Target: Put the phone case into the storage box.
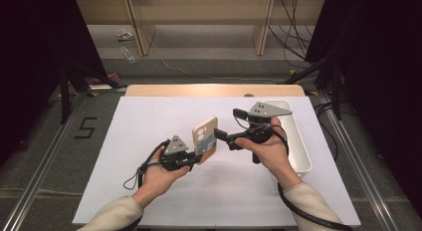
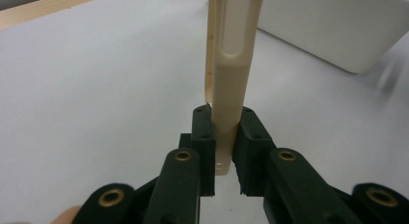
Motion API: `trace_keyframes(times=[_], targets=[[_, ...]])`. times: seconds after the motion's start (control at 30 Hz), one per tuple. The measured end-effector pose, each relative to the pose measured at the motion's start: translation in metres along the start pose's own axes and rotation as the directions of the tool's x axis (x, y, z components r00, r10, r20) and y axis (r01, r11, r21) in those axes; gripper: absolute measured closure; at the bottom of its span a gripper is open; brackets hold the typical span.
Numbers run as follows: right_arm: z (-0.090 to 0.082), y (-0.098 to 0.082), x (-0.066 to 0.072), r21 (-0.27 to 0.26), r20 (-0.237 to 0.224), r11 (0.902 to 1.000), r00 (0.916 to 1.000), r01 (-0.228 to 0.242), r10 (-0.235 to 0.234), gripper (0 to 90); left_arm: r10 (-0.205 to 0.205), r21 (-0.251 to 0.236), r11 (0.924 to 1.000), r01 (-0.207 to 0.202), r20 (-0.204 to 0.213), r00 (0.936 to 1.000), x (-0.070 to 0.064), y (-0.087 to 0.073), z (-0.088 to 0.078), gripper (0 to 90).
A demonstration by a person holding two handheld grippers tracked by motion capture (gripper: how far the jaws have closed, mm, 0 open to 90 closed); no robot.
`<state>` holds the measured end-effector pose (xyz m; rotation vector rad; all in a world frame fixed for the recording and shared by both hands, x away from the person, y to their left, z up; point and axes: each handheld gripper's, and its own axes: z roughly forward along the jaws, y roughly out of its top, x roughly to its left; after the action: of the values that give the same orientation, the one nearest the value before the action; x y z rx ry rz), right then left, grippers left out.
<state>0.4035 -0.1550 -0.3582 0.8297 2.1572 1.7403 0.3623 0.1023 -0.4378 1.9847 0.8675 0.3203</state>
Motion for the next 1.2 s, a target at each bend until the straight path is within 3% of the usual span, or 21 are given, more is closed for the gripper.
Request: trace_keyframes(times=[0.57, 1.2], targets=[[0.001, -0.002, -0.002, -0.004, 0.017, 0.9999, 0.9997, -0.016, 0.016, 0.3, -0.050, 0.006, 0.9987, 0.050, -0.055, 0.9972, 0.009, -0.001, 0.003, 79.6], [0.003, -0.005, -0.005, -0.008, 0.023, 0.9992, 0.9989, -0.040, 0.040, 0.3, -0.055, 0.010, 0.9984, 0.056, -0.055, 0.9970, 0.006, 0.003, 0.012, 79.7]])
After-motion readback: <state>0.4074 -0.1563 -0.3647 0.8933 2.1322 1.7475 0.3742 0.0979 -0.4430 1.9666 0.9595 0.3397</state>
